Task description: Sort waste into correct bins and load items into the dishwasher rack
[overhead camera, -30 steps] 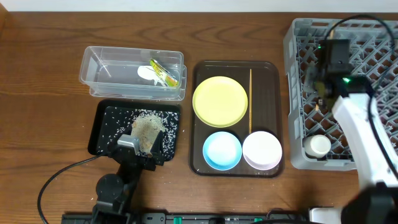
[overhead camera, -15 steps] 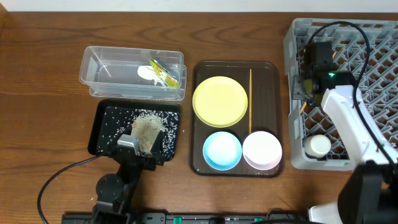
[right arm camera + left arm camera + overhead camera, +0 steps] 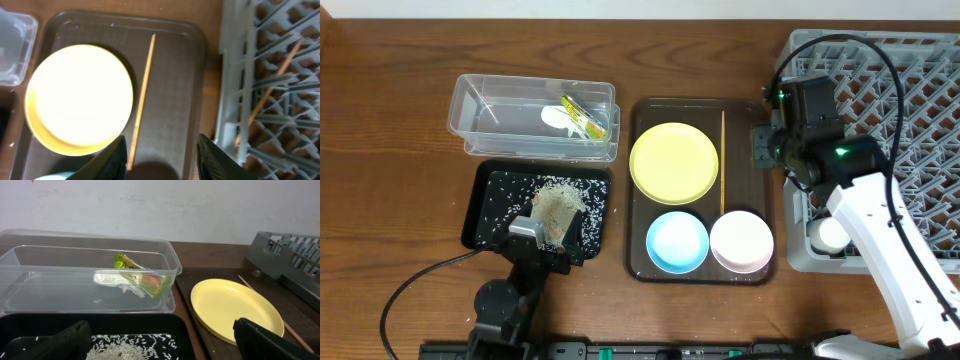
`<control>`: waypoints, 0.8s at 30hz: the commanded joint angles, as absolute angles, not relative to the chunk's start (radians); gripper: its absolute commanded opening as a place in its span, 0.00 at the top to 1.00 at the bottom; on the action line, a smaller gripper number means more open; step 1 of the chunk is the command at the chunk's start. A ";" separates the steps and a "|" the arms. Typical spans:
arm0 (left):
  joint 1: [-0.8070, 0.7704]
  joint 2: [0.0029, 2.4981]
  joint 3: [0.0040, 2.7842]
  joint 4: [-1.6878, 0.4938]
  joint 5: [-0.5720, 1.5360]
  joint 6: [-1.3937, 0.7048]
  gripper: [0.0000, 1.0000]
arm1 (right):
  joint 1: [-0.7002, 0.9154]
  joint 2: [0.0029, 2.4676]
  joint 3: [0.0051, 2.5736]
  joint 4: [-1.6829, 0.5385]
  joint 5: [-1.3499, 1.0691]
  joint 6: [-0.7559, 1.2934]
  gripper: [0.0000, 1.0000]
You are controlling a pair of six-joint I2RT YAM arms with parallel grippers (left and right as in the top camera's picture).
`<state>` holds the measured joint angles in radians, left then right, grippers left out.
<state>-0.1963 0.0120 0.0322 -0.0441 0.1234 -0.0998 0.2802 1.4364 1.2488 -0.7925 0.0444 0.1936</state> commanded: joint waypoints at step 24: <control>-0.191 0.004 0.004 -0.058 0.119 -0.086 0.07 | 0.338 1.902 1.190 -0.616 -0.036 0.456 0.78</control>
<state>-0.1963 0.0120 0.0322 -0.0441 0.1234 -0.0998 0.3305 1.8740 1.1946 -0.6247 -0.0101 0.4320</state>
